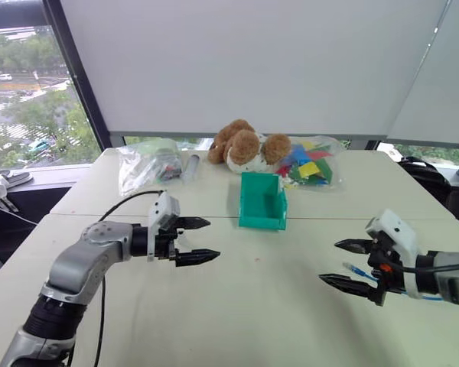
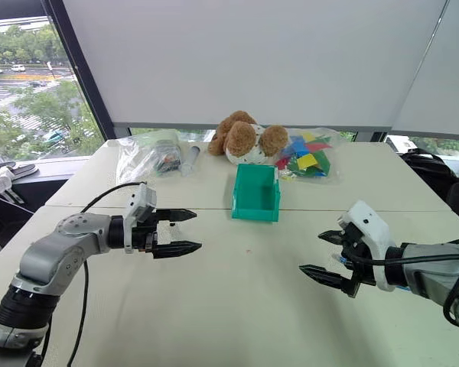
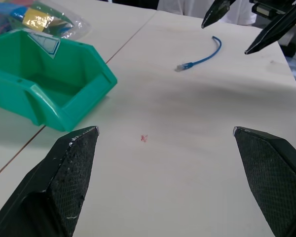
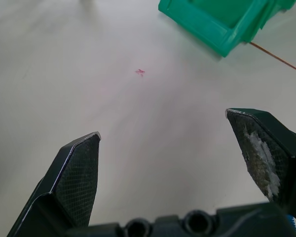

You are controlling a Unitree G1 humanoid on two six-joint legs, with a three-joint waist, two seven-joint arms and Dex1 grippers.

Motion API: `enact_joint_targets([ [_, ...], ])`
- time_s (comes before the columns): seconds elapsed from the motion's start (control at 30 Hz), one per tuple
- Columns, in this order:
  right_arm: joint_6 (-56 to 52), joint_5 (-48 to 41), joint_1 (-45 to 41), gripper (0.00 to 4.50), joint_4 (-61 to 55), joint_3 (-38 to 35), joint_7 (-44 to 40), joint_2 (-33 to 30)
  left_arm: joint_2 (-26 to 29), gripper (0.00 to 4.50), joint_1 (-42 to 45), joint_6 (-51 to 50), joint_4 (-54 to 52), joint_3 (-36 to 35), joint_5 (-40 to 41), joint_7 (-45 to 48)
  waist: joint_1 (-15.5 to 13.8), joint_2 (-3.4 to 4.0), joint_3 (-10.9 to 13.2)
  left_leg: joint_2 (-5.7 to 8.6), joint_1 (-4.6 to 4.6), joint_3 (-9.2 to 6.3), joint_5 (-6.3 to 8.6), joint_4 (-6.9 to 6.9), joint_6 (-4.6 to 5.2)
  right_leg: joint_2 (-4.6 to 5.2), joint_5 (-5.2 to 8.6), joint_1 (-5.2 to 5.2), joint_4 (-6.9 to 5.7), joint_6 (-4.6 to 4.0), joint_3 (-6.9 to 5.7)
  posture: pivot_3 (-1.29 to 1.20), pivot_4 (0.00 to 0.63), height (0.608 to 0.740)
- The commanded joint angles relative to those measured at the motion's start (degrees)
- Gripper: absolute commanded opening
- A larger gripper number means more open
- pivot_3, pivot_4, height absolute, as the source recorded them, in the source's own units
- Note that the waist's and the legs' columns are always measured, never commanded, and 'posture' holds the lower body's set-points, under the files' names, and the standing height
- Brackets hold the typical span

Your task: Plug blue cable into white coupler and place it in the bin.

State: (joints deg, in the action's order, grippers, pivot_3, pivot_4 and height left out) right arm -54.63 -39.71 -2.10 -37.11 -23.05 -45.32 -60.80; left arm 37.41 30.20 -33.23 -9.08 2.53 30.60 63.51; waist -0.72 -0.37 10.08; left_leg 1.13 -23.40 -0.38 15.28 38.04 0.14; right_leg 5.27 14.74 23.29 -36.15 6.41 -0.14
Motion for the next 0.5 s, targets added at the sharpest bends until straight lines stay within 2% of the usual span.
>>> enact_joint_targets([
  [0.03, -0.08, -0.36, 0.74, 4.46, -2.44, -2.62, 1.07, 0.29, -0.36, 4.50, 2.26, 1.66, 0.84, 0.21, -0.36, 0.90, -0.01, 0.00, 0.00, 0.00, 0.00, 0.00, 0.00, 0.00, 0.00, 0.00, 0.00, 0.00, 0.00, 0.00, 0.00, 0.00, 0.150, 0.740],
  [0.33, 0.84, 2.52, 2.87, 4.46, -0.92, -3.36, 2.13, -0.99, -2.33, 4.50, 3.85, 4.40, 3.77, 1.53, -2.14, 1.56, 0.00, 0.00, 0.00, 0.00, 0.00, -0.01, 0.00, 0.01, 0.00, -0.03, -0.01, 0.00, -0.01, 0.01, 0.00, 0.00, 0.150, 0.740],
  [0.5, 3.01, 4.84, 3.27, 4.46, 4.61, -1.72, 2.84, 1.13, -3.06, 4.50, 4.00, 4.51, 3.72, 1.68, -2.41, 1.67, 0.01, -0.02, -0.01, 0.00, 0.01, 0.00, 0.00, 0.03, 0.00, -0.03, -0.01, -0.02, -0.01, 0.01, 0.00, 0.00, 0.150, 0.740],
])
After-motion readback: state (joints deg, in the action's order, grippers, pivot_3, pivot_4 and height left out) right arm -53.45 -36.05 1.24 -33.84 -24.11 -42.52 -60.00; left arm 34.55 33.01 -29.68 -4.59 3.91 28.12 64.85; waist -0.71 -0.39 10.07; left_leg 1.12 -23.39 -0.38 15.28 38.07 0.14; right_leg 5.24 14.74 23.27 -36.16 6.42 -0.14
